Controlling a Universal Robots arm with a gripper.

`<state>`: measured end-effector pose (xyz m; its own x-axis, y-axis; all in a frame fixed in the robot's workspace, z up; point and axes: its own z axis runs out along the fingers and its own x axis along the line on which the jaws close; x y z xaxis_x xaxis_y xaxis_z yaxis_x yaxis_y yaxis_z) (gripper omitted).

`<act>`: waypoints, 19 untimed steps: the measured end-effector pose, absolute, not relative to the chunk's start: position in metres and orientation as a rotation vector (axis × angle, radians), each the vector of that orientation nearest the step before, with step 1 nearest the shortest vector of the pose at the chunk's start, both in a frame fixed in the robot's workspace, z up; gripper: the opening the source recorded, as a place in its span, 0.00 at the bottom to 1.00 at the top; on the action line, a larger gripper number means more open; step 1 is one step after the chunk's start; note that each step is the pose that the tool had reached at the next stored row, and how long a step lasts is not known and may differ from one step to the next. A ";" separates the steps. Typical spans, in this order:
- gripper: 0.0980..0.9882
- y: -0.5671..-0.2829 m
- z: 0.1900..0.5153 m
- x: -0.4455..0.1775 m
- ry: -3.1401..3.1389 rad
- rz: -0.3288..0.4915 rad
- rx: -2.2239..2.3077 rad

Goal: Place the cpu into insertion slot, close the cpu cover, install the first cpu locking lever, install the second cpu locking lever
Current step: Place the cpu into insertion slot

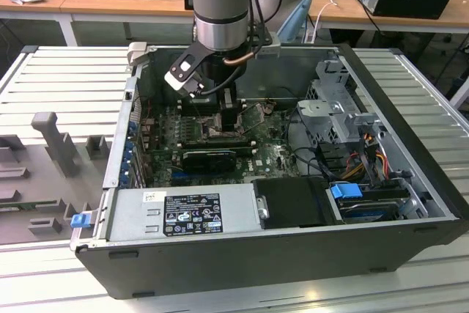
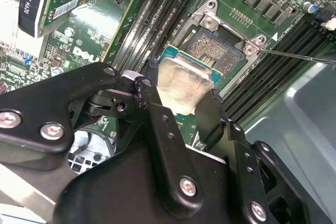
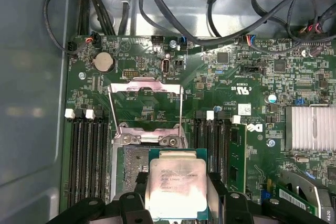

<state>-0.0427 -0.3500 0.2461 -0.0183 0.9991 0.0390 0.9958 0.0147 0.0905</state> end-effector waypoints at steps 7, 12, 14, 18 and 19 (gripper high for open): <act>0.48 -0.349 0.243 -0.043 2.212 0.143 2.176; 0.48 -0.340 0.239 -0.043 2.212 0.143 2.176; 0.48 -0.335 0.237 -0.043 2.212 0.143 2.176; 0.48 -0.333 0.229 -0.045 2.197 0.143 2.190; 0.48 -0.333 0.228 -0.047 2.197 0.144 2.191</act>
